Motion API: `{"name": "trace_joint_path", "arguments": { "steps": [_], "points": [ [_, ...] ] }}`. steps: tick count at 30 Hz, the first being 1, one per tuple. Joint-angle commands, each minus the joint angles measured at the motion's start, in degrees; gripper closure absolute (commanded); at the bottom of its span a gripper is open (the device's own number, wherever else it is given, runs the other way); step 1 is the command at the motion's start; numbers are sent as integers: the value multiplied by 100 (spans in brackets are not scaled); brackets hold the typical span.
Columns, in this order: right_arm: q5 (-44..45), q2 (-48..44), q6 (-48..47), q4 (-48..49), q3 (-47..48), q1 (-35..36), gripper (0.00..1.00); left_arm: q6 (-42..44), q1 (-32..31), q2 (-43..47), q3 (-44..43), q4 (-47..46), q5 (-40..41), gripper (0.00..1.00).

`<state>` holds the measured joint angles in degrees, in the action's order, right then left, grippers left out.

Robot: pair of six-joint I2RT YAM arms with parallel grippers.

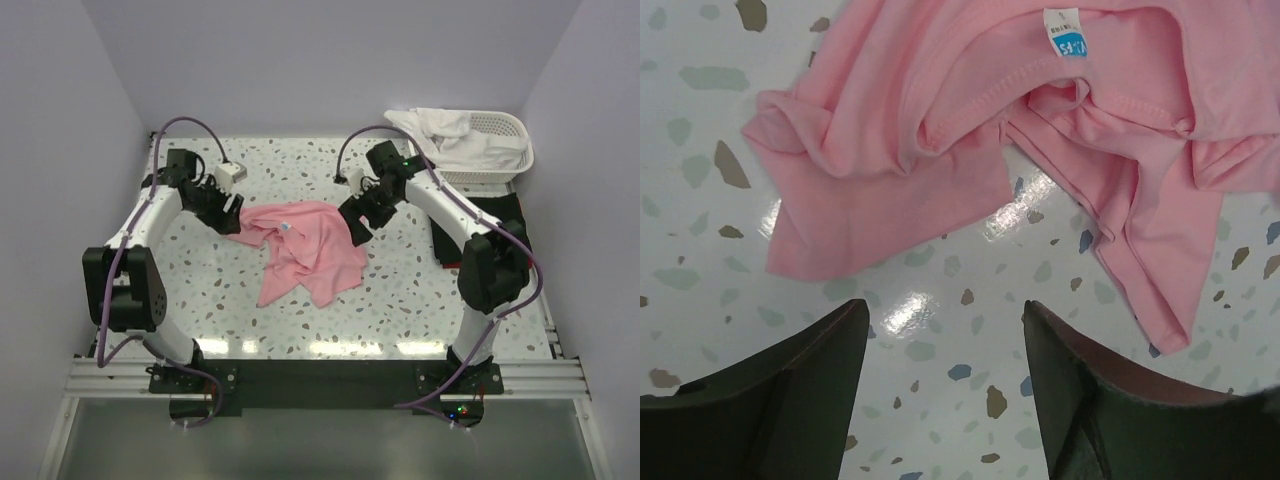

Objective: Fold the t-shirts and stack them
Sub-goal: Move the tshirt to the center of the board, then flatten the tshirt out

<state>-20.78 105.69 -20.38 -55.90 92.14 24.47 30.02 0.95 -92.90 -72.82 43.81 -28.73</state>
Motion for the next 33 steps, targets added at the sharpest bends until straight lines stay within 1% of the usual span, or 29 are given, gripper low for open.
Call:
{"name": "trace_joint_path", "arguments": {
  "steps": [1, 2, 3, 4, 5, 6, 7, 8, 9, 10, 11, 12, 13, 15, 17, 19, 21, 22, 23, 24, 26, 27, 28, 30, 31, 33],
  "points": [
    [-77, -75, -501, 60, -309, 215, 21, 75, -51, -263, -233, 207, -264, 33],
    [11, -83, -537, 114, -424, 277, 22, 57, -42, -307, -250, 215, -386, 37],
    [29, -84, -546, 149, -616, 304, 23, 100, -51, -325, -251, 215, -683, 40],
    [-5, -84, -528, 167, -679, 313, 24, 179, -234, -316, -233, 250, -860, 43],
    [-6, -92, -459, 141, -732, 313, 25, 301, -323, -264, -181, 216, -1028, 44],
    [-23, -101, -414, 123, -828, 313, 25, 529, -437, -72, 63, 111, -1168, 44],
    [-32, -136, -362, 123, -873, 313, 25, 653, -742, 52, 222, -177, -1170, 44],
    [-49, -154, -300, 71, -916, 313, 26, 828, -919, 183, 398, -284, -1135, 44],
    [-58, -163, -256, 62, -1013, 313, 26, 1222, -1278, 402, 722, -373, -1065, 44],
    [-50, -163, -204, 62, -1074, 304, 26, 1417, -1447, 492, 890, -460, -1012, 44],
    [-32, -163, -73, 131, -1145, 313, 25, 1567, -1614, 562, 1049, -679, -916, 44],
    [81, -163, 24, 202, -1276, 304, 25, 1794, -1781, 676, 1329, -812, -654, 44],
    [126, -154, 104, 350, -1329, 313, 25, 1858, -2044, 729, 1445, -1135, -521, 43],
    [240, -49, 350, 483, -1417, 304, 26, 1972, -2308, 817, 1699, -1488, -283, 42],
    [293, 39, 613, 641, -1462, 287, 27, 2147, -2432, 835, 1771, -1900, -265, 41],
    [276, 74, 780, 703, -1497, 208, 28, 2393, -2643, 809, 1815, -2034, -361, 40],
    [136, 118, 1035, 703, -1436, 41, 30, 2857, -2888, 826, 1893, -2070, -588, 41],
    [-82, 153, 1106, 677, -1409, -212, 30, 3034, -2986, 835, 1937, -2061, -685, 41],
    [-198, 171, 1228, 616, -1374, -354, 30, 3428, -3091, 879, 1981, -1974, -765, 42],
    [-268, 206, 1256, 581, -1296, -503, 30, 3632, -3327, 905, 2086, -1930, -879, 42],
    [-304, 198, 1195, 458, -1234, -811, 30, 4027, -3557, 958, 2201, -1728, -985, 43],
    [-261, 189, 1151, 440, -1199, -864, 30, 4377, -3749, 984, 2306, -1649, -1072, 44],
    [-226, 163, 1107, 405, -1181, -934, 30, 4520, -3830, 993, 2368, -1552, -1108, 46],
    [-146, 128, 1054, 343, -1189, -979, 30, 4810, -3927, 906, 2369, -1446, -1248, 48],
    [-129, 101, 1054, 343, -1207, -1014, 30, 4959, -3962, 845, 2342, -1341, -1266, 51],
    [-120, 22, 1063, 352, -1303, -1032, 30, 5345, -4041, 651, 2264, -1033, -1275, 53]
  ]
}}
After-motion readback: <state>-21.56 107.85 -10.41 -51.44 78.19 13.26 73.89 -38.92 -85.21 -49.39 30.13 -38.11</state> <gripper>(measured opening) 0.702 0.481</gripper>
